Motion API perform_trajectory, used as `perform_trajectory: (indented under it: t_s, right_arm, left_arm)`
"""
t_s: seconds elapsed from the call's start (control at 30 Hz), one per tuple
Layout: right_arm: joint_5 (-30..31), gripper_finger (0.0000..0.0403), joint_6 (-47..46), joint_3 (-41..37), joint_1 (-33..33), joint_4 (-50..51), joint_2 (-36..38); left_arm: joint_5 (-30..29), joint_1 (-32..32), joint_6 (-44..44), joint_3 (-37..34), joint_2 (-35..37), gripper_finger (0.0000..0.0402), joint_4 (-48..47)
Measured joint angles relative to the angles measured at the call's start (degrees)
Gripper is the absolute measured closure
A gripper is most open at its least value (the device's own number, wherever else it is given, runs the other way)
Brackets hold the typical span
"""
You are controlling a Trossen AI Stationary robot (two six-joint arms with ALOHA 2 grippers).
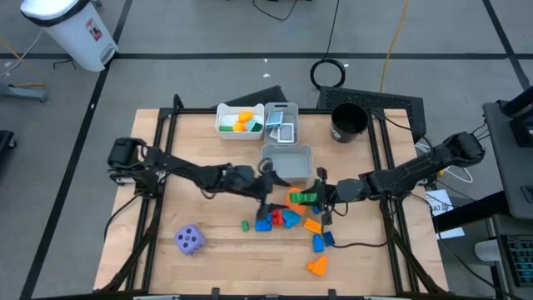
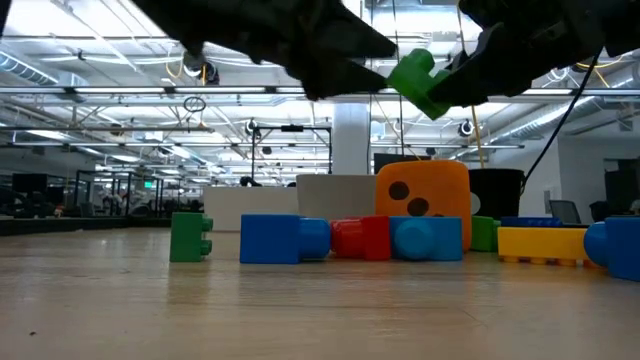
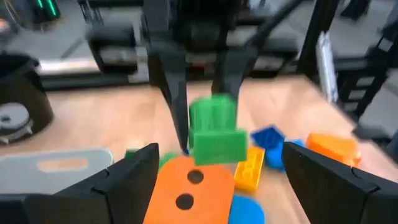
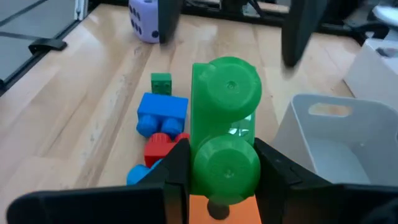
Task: Pick & Place Toys
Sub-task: Put the green game piece into the white bin
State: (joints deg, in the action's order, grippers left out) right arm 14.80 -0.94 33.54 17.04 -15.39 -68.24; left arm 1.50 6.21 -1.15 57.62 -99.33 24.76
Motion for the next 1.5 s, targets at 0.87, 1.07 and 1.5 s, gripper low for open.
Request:
perform_trajectory:
  t_s: [0.87, 1.07, 1.5]
  right_arm:
    - [3.1, 0.0228, -1.8, -0.2, 0.2, -0.5, 1.3]
    - [6.1, 0.0145, -0.7, -0.1, 0.4, 9.6, 10.8]
    - [6.2, 0.0112, -2.9, -4.3, 0.3, 13.5, 22.6]
  left_arm:
    - [-0.2, -1.8, 2.4, 8.3, -4.9, 0.0262, -7.5]
    - [-12.4, -3.2, 6.4, 8.4, 2.3, 0.0262, -18.3]
    - [-29.4, -18.9, 14.4, 8.3, 6.2, 0.0262, -33.9]
